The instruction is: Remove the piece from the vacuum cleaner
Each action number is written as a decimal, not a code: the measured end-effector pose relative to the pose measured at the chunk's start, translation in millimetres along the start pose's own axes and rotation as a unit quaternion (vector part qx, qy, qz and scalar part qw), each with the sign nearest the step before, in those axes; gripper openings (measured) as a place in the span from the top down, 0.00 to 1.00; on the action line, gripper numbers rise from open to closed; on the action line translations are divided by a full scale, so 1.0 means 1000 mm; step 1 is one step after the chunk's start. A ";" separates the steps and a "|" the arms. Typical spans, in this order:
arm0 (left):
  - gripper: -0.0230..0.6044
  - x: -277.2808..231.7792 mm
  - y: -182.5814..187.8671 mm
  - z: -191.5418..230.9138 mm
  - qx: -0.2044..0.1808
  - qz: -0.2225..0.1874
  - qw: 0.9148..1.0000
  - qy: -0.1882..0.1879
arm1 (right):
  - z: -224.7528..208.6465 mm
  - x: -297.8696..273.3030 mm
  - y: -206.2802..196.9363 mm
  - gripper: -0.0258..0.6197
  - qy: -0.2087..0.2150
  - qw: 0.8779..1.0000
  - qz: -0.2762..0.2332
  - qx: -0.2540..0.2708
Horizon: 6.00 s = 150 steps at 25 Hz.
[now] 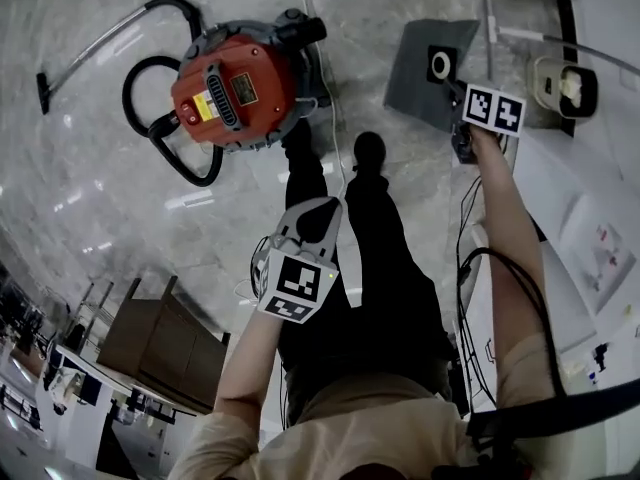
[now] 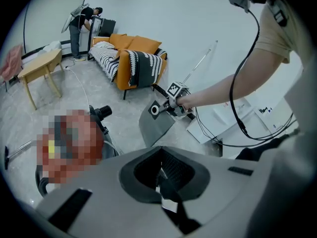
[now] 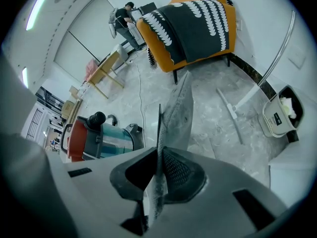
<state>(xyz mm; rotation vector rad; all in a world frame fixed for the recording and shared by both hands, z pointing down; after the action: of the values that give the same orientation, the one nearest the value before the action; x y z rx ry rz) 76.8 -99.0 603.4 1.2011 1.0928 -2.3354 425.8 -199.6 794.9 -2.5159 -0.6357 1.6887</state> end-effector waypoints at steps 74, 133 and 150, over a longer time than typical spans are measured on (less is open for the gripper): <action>0.97 0.285 0.018 -0.032 -0.097 -0.111 0.985 0.094 | 0.180 0.257 -0.096 0.91 0.060 0.992 -0.089 -0.063; 0.97 0.310 0.062 -0.156 -0.155 -0.124 0.970 0.143 | 0.206 0.409 -0.136 0.91 0.424 0.865 -0.216 -0.161; 0.97 0.324 0.001 -0.236 -0.094 -0.107 0.966 0.217 | 0.202 0.428 -0.175 0.91 0.465 0.848 -0.189 -0.170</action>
<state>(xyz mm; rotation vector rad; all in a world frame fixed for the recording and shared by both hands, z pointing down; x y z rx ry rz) 14.1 100.7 261.3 1.6366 1.6203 -2.0986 328.1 76.2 384.0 -2.7156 -1.2267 0.1371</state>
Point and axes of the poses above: the fingertips, and each gripper's own axes: x backward along the fingers, z to its left, y out of its top, the point moved 9 cm from there along x, backward along the fingers, and after that the axes turned 2 degrees about -z, right-handed, at the moved point
